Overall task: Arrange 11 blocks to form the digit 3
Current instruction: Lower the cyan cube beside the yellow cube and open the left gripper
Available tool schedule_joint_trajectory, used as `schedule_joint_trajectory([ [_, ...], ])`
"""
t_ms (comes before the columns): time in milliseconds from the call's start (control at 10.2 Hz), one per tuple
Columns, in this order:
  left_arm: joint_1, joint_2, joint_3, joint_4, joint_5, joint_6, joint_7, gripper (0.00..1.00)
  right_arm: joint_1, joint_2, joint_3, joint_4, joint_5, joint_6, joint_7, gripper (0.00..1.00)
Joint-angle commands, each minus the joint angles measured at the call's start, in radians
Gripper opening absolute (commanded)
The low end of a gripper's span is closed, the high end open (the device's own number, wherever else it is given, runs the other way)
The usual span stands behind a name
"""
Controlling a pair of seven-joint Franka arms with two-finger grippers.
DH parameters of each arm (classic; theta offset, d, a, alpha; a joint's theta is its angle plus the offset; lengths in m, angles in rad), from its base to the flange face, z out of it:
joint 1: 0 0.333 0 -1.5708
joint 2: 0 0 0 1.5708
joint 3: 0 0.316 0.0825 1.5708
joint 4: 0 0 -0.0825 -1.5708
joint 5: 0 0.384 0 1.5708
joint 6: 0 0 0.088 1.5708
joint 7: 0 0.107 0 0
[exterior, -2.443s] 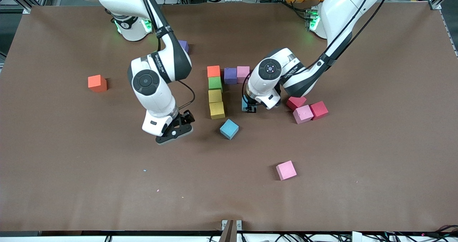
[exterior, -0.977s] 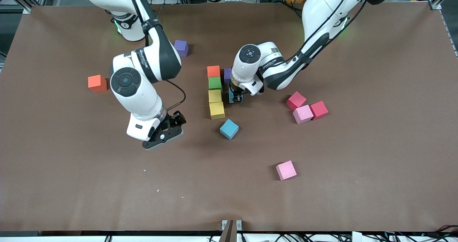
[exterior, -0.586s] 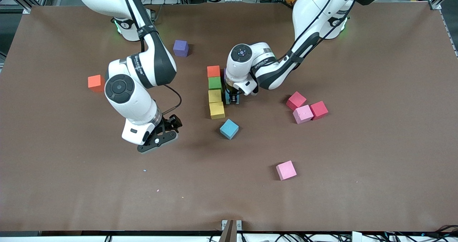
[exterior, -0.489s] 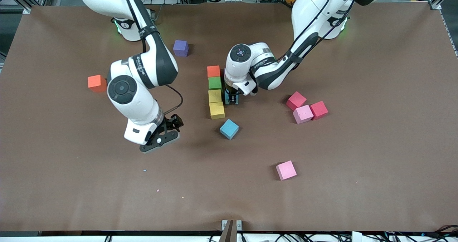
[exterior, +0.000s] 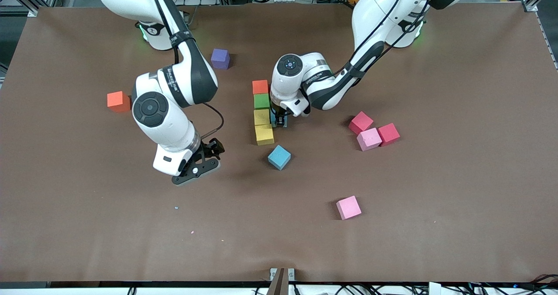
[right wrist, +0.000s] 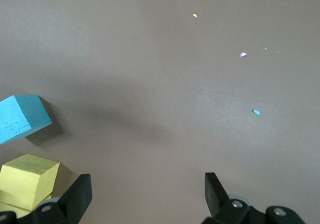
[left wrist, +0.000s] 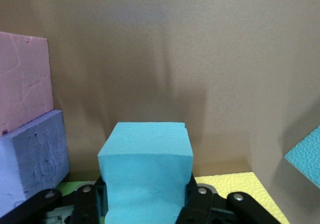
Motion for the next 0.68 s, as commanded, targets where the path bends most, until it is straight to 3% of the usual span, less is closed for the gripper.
schedule_joint_trajectory([
  [0, -0.023, 0.012, 0.008, 0.015, 0.056, 0.004, -0.171, 0.09, -0.023, -0.038, 0.011, -0.015, -0.02, 0.011, -0.006, 1.0],
  [98, -0.022, 0.012, 0.011, 0.015, 0.059, 0.003, -0.162, 0.81, -0.023, -0.046, 0.013, -0.015, -0.02, 0.009, -0.02, 1.0],
  [195, -0.022, 0.006, 0.017, 0.015, 0.059, 0.0, -0.159, 1.0, -0.018, -0.045, 0.011, -0.015, -0.02, 0.009, -0.015, 1.0],
  [586, -0.016, -0.076, 0.011, 0.015, 0.062, -0.075, -0.142, 1.0, -0.02, -0.089, 0.048, 0.011, -0.018, -0.015, -0.011, 1.0],
])
